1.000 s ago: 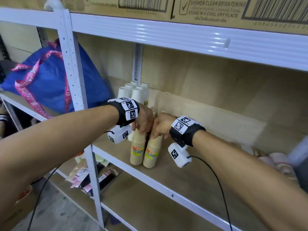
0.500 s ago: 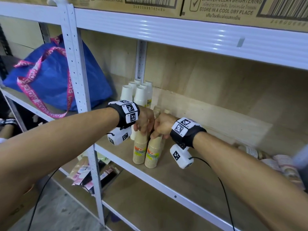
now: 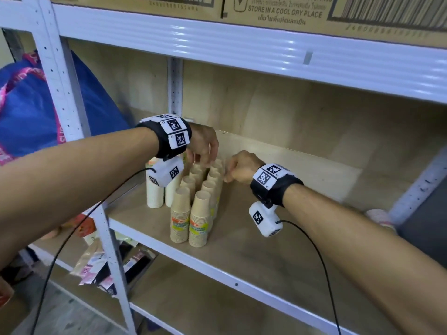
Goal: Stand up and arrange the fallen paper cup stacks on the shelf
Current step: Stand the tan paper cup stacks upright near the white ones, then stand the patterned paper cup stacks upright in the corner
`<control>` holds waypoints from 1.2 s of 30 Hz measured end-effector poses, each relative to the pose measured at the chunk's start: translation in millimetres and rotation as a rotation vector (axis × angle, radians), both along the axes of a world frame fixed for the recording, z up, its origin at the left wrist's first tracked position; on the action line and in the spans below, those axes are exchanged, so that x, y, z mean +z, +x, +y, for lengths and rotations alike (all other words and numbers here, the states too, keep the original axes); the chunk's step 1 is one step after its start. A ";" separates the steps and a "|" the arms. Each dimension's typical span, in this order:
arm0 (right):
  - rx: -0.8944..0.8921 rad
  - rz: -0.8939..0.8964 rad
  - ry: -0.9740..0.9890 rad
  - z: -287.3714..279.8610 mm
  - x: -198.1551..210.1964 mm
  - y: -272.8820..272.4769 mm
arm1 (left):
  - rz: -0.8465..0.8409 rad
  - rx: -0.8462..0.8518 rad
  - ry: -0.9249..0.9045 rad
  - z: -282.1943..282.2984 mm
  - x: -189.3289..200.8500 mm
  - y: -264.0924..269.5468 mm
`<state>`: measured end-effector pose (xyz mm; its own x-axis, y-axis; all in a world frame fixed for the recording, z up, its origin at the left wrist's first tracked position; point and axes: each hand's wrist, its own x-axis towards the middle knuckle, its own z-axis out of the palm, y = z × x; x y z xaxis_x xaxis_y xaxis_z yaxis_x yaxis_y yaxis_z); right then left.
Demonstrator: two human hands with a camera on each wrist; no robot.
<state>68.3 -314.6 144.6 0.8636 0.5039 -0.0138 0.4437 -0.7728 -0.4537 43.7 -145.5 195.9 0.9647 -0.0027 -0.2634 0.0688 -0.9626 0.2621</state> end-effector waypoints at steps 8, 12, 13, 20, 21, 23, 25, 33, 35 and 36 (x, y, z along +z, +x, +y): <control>-0.240 -0.133 0.013 -88.9 4.6 34.6 | -0.130 -0.143 -0.059 -74.0 12.1 50.4; -0.383 -0.147 0.015 -144.6 5.6 49.0 | -0.159 -0.232 -0.081 -116.1 8.2 73.6; -0.424 -0.142 0.017 -158.5 4.8 51.2 | -0.162 -0.252 -0.079 -126.4 7.0 78.9; -0.676 -0.087 -0.033 -240.5 -11.4 50.6 | -0.192 -0.411 -0.077 -201.1 -12.4 109.5; -0.702 -0.064 -0.040 -250.1 -14.7 49.2 | -0.194 -0.434 -0.076 -211.0 -17.8 113.0; -0.753 -0.030 -0.048 -268.4 -22.4 46.6 | -0.191 -0.476 -0.082 -230.1 -29.9 119.2; -0.802 -0.023 -0.018 -284.5 -32.6 42.6 | -0.186 -0.532 -0.091 -248.2 -42.1 122.6; -0.884 0.002 0.186 -317.6 -84.1 33.3 | -0.110 -0.709 -0.083 -309.2 -100.1 125.3; -0.913 0.037 0.240 -320.9 -93.7 31.1 | -0.107 -0.746 -0.087 -320.8 -113.4 125.2; -0.925 0.050 0.261 -322.0 -98.5 29.7 | -0.110 -0.762 -0.082 -326.1 -119.9 125.0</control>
<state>98.1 -636.5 46.1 0.9221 -0.3844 -0.0455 -0.3158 -0.6790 -0.6627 168.7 -471.6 76.0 0.7091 -0.6918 -0.1365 -0.6353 -0.7108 0.3020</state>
